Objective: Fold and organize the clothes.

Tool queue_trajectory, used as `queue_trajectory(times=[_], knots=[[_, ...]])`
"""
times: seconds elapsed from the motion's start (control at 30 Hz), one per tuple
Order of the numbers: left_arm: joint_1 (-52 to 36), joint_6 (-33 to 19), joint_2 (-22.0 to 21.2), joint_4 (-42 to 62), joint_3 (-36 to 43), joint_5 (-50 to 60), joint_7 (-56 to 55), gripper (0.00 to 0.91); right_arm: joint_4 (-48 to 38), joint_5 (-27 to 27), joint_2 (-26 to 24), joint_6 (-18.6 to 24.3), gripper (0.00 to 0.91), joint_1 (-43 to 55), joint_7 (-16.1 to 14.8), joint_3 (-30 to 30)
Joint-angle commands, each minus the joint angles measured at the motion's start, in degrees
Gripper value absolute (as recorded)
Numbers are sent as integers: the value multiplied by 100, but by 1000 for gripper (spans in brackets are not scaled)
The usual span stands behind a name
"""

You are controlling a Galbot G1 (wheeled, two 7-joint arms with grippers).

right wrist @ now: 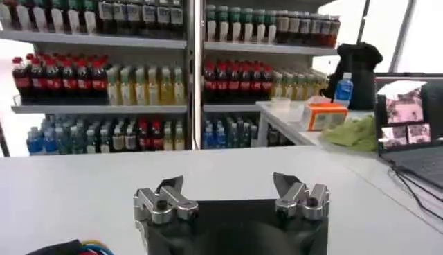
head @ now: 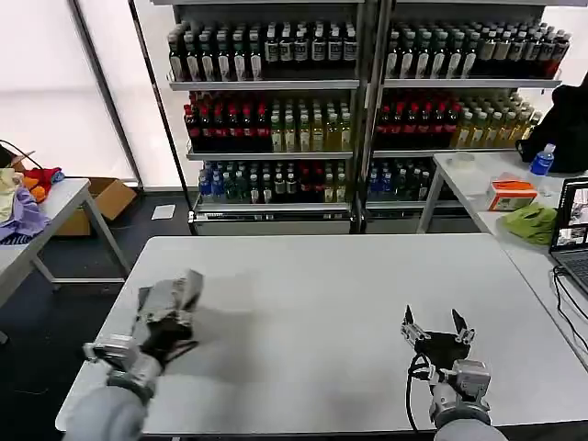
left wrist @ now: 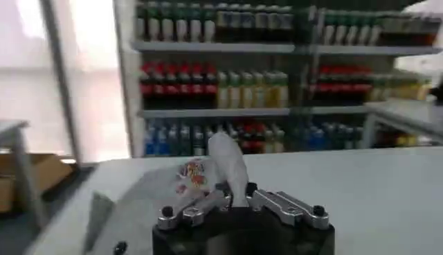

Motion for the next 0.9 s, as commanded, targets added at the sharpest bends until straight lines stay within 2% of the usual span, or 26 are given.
queue_trajectory(times=[0.03, 0.33, 0.37, 0.4, 0.43, 0.6, 0.7, 0.8, 0.9], knots=[[-777, 69, -1142, 699, 2271, 793, -215, 0, 0, -214, 160, -37, 907, -147, 22, 38], [-953, 47, -992, 955, 2029, 630, -272, 20, -227, -213, 147, -77, 907, 79, 8, -124], [-950, 5, -987, 946, 2015, 563, -265, 141, -247, -213, 148, -84, 907, 103, 7, -153], [-953, -16, -990, 943, 2002, 527, -252, 353, -275, -215, 156, -89, 907, 123, 1, -186], [-956, -86, -991, 938, 1995, 431, -218, 907, -279, -213, 154, -93, 907, 135, 1, -202], [-988, -389, -1037, 827, 1972, -49, -224, 907, -336, -11, 81, -128, 907, 272, 33, -319], [-1007, -512, -1028, 829, 1830, 46, -259, 907, -385, 513, -3, -252, 907, 402, 171, -393], [-951, -491, -936, 706, 1590, 32, -311, 907, -562, 734, -63, -258, 907, 543, 201, -521], [-896, -482, -793, 573, 1206, 42, -394, 907, -626, 1398, -168, -249, 907, 676, 209, -748]])
